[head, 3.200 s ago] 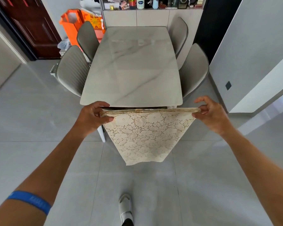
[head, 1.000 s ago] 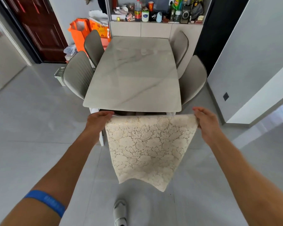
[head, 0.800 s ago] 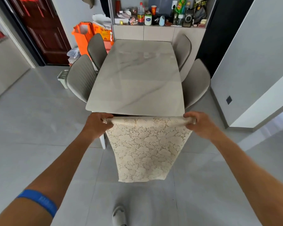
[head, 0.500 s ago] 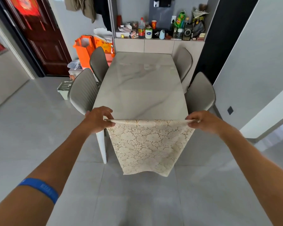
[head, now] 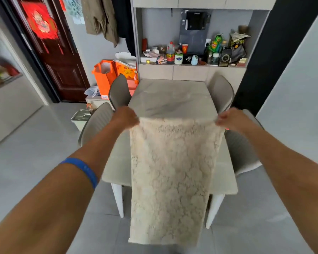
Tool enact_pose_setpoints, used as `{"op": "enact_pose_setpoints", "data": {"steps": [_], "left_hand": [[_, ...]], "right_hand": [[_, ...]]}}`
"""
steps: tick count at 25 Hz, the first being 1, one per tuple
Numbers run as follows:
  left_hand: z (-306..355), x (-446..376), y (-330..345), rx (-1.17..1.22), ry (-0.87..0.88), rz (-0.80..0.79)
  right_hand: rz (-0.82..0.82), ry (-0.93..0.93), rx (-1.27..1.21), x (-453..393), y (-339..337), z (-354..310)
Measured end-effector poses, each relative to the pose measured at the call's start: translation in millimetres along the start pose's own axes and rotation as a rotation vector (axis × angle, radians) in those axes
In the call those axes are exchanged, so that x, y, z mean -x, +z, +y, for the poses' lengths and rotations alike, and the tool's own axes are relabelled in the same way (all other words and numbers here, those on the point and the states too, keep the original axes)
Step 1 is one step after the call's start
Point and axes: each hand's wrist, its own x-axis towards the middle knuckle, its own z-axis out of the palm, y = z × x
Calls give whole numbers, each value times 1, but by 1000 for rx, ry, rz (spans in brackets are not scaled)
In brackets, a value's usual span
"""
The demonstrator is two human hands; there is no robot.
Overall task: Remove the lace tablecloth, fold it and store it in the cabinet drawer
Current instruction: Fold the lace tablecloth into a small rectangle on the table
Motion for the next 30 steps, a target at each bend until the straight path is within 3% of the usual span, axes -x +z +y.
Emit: {"op": "enact_pose_setpoints", "data": {"steps": [2, 4, 7, 10, 14, 16, 20, 24, 30], "left_hand": [[36, -49, -19, 56, -58, 390], [67, -91, -53, 323, 27, 690], [95, -135, -91, 958, 253, 717], [82, -148, -79, 929, 418, 685], [13, -153, 31, 760, 277, 468], [-33, -145, 99, 561, 142, 290], [-104, -127, 198, 184, -78, -102], [-143, -105, 240, -1, -118, -461], [-162, -106, 267, -52, -249, -811]], "right_hand": [[222, 93, -559, -63, -15, -35], [343, 40, -1157, -113, -44, -68], [481, -245, -1312, -159, -79, -88], [446, -372, -1202, -176, -70, -65], [292, -233, -959, -170, 29, 5], [176, -86, -878, -156, 99, 41], [-31, 79, -432, -130, 206, 90], [-316, 145, -148, -104, 255, 112], [-677, 319, 19, -93, 282, 120]]}}
